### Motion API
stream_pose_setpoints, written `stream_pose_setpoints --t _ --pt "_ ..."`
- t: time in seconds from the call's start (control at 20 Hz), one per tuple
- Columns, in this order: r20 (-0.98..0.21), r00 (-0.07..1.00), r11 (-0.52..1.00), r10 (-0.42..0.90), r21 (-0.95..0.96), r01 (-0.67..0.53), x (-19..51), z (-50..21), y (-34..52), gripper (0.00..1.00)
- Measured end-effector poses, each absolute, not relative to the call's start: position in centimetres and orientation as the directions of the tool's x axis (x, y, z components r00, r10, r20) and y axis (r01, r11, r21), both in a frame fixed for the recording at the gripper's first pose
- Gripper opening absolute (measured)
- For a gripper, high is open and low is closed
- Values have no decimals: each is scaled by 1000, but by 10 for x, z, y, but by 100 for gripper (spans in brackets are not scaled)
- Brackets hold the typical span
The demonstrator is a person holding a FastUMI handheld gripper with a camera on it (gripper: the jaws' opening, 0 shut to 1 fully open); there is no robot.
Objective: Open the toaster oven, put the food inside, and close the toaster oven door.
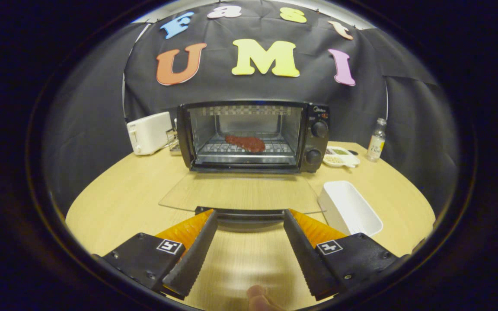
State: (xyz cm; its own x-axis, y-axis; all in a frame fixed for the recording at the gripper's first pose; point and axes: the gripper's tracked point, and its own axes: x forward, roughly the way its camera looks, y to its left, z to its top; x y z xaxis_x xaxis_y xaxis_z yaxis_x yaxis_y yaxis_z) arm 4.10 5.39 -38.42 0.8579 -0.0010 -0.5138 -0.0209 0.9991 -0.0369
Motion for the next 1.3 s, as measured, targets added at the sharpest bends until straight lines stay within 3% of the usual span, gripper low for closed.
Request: stream_pose_setpoints --t 0.7,1.0,1.3 --pt "-589 808 999 -17 -40 -8 51 -419 57 98" --pt "-545 838 999 -17 -45 -9 55 -394 60 98" --pt "-403 915 993 -35 -119 -14 74 -343 69 97"
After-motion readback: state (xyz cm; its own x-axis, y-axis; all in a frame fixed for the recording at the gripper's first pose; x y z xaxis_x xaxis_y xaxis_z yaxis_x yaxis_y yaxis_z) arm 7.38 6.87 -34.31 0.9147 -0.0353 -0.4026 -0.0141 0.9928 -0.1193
